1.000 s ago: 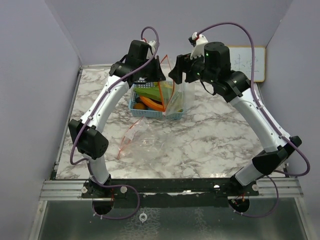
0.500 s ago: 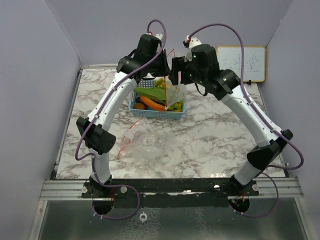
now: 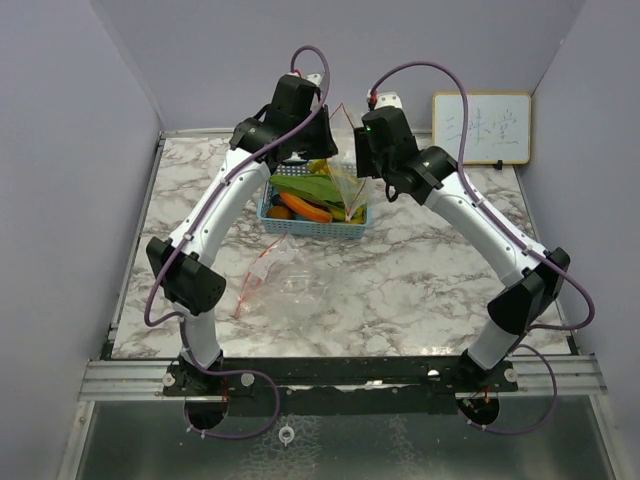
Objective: Place the food in the zip-top bag and seal the zipper
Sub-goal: Open the zipper of the food storage bag.
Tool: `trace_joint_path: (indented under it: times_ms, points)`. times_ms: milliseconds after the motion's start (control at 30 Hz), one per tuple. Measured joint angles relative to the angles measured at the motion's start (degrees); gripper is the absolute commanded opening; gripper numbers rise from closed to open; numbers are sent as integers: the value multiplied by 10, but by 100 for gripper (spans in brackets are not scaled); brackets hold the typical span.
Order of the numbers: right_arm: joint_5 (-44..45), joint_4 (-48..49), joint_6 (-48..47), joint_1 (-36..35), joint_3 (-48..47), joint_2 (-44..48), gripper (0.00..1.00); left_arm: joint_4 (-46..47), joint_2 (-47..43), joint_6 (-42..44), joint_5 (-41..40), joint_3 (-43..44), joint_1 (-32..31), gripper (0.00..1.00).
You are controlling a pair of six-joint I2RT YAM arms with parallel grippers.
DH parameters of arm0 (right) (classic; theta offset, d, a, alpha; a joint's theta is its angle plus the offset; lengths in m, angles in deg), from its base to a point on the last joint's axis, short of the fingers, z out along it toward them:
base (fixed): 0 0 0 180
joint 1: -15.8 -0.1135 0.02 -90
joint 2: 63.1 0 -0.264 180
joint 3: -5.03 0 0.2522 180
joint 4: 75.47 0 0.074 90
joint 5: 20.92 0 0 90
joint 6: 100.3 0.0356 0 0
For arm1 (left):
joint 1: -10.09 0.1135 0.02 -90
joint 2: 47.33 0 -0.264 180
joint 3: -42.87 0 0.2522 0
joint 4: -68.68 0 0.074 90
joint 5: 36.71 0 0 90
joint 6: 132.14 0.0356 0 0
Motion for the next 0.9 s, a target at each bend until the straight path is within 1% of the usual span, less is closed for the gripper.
trace_joint_path:
  times_ms: [33, 67, 100, 133, 167, 267, 333, 467, 633, 733, 800, 900]
  points:
    - [14, 6, -3, 0, 14, 0, 40, 3, -6, -1, 1, -7, 0, 0]
    - [24, 11, -5, 0, 25, 0, 29, 8, -12, -3, 3, -15, 0, 0]
    - [40, 19, -13, 0, 37, 0, 14, 16, -22, -4, 7, -26, 1, 0]
    - [43, 28, -13, 0, 49, 0, 4, 22, -31, -5, 10, -37, 2, 3]
    - [52, 36, -22, 0, 59, 0, 2, 29, -42, -7, 14, -49, 4, 10]
    - [69, 59, -32, 2, 68, 0, 2, 52, -80, -12, 25, -89, 11, 31]
    - [75, 84, -37, 2, 67, 1, 2, 70, -112, -18, 33, -125, 20, 42]
    - [76, 113, -38, 4, 64, 2, 2, 116, -162, -45, 57, -194, 34, 54]
    - [71, 126, -28, 5, 58, 2, 2, 176, -178, -94, 93, -250, 36, 55]
    - [62, 127, -17, 5, 57, 3, 2, 186, -178, -114, 104, -263, 35, 54]
    - [57, 127, -12, 5, 57, 3, 2, 196, -178, -126, 108, -264, 34, 50]
    - [50, 127, -4, 5, 57, 3, 2, 218, -178, -143, 111, -270, 31, 39]
